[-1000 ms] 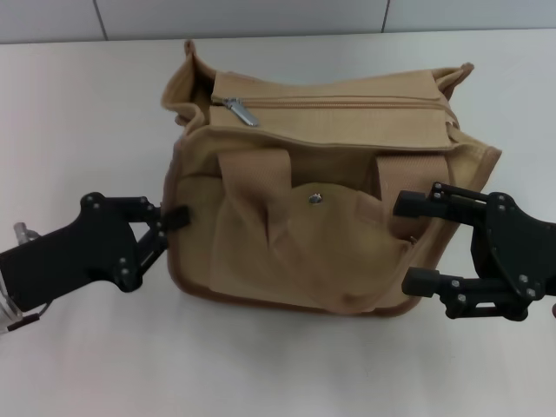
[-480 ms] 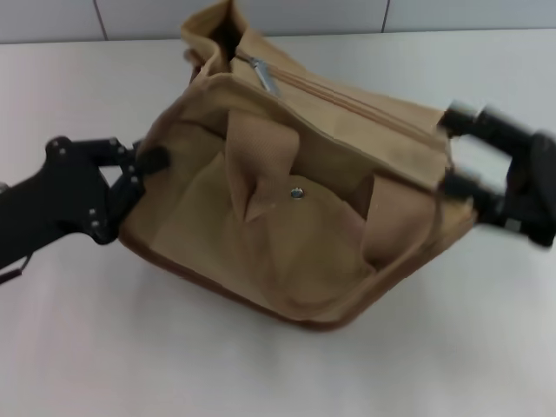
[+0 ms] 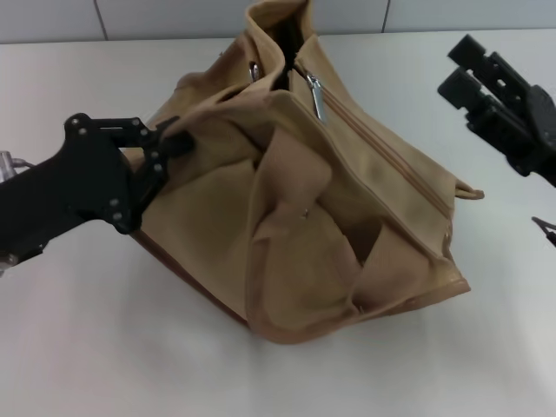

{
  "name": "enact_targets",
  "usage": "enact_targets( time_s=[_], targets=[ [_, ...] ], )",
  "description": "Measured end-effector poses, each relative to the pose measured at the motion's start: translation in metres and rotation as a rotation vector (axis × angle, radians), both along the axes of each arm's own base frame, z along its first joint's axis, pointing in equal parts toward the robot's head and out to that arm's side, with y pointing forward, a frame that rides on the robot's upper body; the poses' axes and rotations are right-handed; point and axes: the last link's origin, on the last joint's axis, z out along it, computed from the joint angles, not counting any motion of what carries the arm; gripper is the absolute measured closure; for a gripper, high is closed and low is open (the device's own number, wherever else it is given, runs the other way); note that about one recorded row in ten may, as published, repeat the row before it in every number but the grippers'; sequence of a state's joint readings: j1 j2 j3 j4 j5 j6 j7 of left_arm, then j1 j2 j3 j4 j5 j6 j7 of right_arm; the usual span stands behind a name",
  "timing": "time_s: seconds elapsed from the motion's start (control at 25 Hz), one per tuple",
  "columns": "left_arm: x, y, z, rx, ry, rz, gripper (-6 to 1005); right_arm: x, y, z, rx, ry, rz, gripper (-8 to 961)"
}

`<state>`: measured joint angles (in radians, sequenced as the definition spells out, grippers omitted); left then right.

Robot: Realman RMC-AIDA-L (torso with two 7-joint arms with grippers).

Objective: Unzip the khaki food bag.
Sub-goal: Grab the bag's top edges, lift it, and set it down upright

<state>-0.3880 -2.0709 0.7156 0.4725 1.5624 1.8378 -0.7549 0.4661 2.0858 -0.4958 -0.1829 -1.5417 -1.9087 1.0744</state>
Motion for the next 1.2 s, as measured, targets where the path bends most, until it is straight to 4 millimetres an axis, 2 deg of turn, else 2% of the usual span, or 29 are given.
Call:
enact_targets(
  time_s=[0.2, 0.6, 0.8, 0.92, 1.12, 1.2],
  targets=[
    [0.002, 0.003, -0.002, 0.0, 0.004, -0.006, 945, -0.005, -0.004, -0.009, -0.009, -0.008, 0.034, 118],
    [0.012, 0.007, -0.022, -0.038, 0.045, -0.053, 944, -0.011, -0.01, -0.03, -0.044, -0.026, 0.037, 119],
    [0.016, 0.011, -0.028, -0.049, 0.043, -0.051, 944, -0.01, -0.008, -0.035, -0.064, -0.036, 0.01, 176],
    [0.017, 0.012, -0.028, -0.043, 0.048, -0.055, 944, -0.009, -0.008, -0.039, -0.077, -0.041, -0.008, 379],
    [0.021, 0.014, -0.031, -0.05, 0.041, -0.066, 943, -0.008, -0.008, -0.047, -0.111, -0.055, -0.032, 549],
    [0.023, 0.013, -0.034, -0.05, 0.038, -0.075, 943, -0.009, -0.008, -0.05, -0.126, -0.06, -0.042, 549]
  ],
)
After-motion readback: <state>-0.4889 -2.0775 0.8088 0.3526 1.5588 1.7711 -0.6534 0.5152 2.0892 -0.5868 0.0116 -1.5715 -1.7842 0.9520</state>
